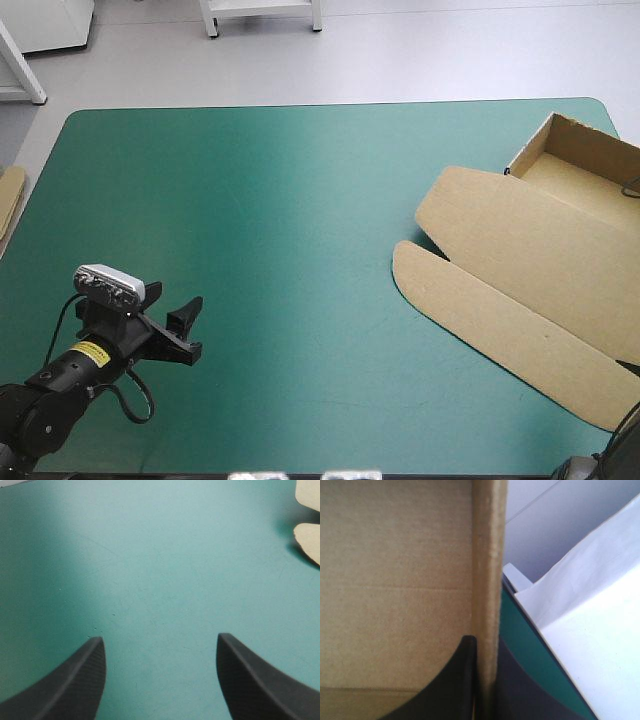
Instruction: Fold the box
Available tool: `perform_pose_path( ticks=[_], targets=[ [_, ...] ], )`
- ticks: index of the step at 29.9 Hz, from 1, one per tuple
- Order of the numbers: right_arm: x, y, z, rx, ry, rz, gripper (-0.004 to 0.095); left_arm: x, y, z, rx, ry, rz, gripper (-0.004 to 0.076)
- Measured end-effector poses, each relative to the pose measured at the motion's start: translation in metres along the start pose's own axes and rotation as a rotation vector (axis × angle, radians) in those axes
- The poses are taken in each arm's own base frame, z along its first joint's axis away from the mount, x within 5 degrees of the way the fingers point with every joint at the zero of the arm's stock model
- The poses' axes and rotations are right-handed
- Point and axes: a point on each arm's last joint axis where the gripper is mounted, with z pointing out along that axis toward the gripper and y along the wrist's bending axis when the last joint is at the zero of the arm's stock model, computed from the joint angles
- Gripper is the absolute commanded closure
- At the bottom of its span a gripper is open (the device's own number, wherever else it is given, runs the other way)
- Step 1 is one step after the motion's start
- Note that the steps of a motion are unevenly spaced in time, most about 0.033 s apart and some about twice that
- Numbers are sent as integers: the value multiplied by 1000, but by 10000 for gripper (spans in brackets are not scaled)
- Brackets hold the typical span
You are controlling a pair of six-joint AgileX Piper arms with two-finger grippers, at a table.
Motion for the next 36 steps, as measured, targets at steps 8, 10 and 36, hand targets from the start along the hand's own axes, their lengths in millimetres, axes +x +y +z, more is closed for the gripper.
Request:
perform_pose_path(
  ticks=[8, 10, 36],
  targets=[
    [-1, -1, 1, -5, 4, 0, 764, 1, 0, 0, 3, 11, 0, 267],
    [-2, 0, 3, -10, 3, 2, 621, 1, 0, 0, 3, 12, 0, 267],
    [51, 62, -177, -348, -365, -142, 399, 1, 0, 0, 3, 12, 6, 267]
  ],
)
